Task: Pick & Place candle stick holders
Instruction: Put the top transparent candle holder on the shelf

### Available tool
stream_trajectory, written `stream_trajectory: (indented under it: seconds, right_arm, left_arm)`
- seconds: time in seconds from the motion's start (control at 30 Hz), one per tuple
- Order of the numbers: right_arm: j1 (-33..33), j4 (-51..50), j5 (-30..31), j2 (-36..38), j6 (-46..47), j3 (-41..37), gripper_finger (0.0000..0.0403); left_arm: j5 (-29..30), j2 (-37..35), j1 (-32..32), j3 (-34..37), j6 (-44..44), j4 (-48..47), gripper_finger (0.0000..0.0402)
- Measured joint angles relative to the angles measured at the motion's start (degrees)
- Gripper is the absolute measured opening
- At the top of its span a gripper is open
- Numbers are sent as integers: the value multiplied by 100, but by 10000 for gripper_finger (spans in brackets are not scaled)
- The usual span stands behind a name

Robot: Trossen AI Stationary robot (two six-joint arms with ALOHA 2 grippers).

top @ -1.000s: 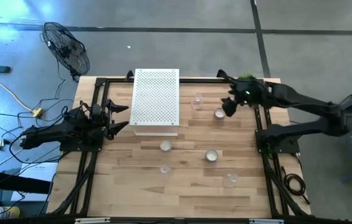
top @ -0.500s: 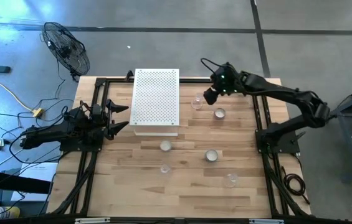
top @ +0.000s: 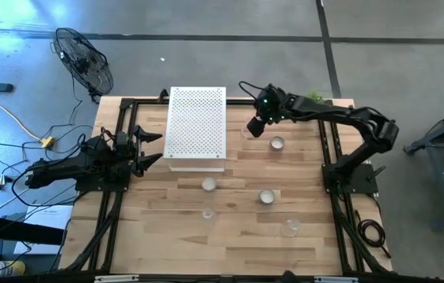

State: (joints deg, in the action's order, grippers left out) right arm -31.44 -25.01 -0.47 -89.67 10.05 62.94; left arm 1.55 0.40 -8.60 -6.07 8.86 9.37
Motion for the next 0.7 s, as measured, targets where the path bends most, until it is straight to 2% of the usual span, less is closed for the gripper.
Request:
stream_trajectory:
  seconds: [0.27,0.7]
  right_arm:
    - [4,86,166,-126,-92,0,250]
    - [5,189,11,-109,-123,0,250]
  left_arm:
    - [1,0,0,-2,0,-7,360]
    - [-1,-2,0,-2,0,-76,360]
